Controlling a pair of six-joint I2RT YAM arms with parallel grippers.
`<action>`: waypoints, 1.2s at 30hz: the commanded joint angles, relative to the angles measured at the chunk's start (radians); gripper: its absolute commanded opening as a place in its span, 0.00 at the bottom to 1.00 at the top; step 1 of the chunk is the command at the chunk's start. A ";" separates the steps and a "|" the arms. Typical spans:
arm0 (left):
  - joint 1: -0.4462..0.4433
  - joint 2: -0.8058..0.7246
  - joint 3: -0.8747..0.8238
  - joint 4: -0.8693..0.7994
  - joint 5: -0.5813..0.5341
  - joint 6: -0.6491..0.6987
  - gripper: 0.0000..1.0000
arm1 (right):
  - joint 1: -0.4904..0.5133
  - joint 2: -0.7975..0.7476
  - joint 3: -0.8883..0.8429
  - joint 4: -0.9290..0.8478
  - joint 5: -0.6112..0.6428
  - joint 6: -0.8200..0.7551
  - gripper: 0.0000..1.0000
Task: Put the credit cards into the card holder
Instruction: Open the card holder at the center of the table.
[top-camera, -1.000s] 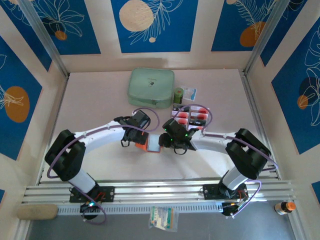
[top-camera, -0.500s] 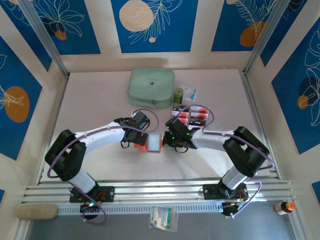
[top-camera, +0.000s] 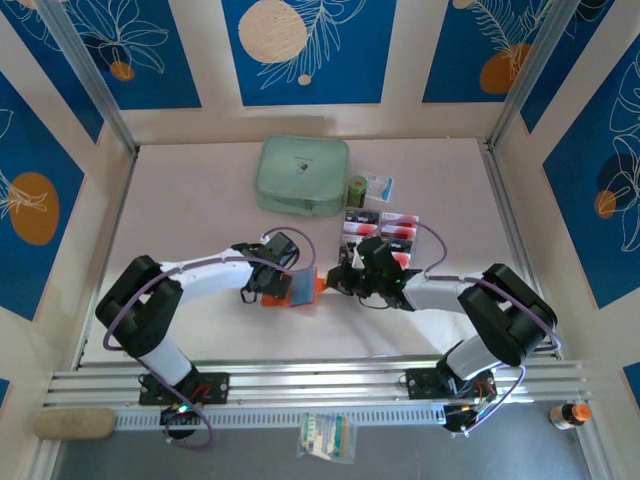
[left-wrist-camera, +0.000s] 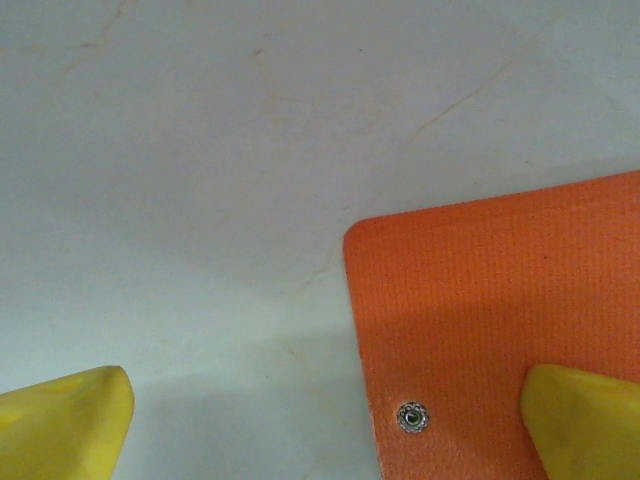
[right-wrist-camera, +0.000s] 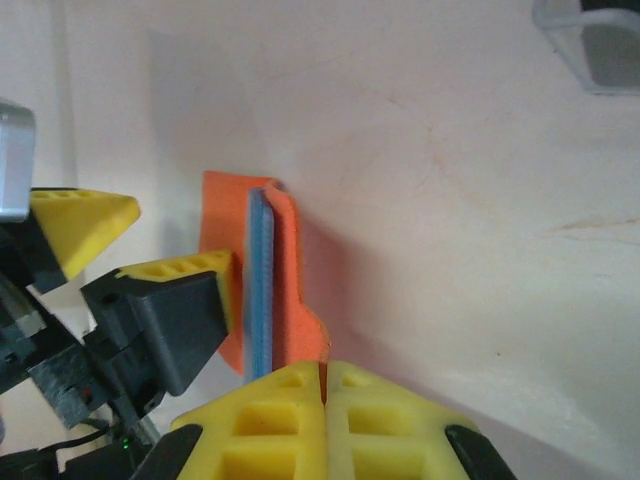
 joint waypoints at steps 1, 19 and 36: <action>-0.008 0.038 -0.032 -0.002 -0.024 -0.013 1.00 | -0.015 0.002 -0.037 0.172 -0.096 0.064 0.00; -0.008 -0.054 0.000 -0.027 0.046 -0.041 1.00 | -0.033 -0.028 -0.059 0.058 -0.046 -0.021 0.00; -0.008 -0.210 0.123 0.096 0.419 -0.245 1.00 | -0.009 -0.062 -0.017 -0.037 -0.015 -0.067 0.00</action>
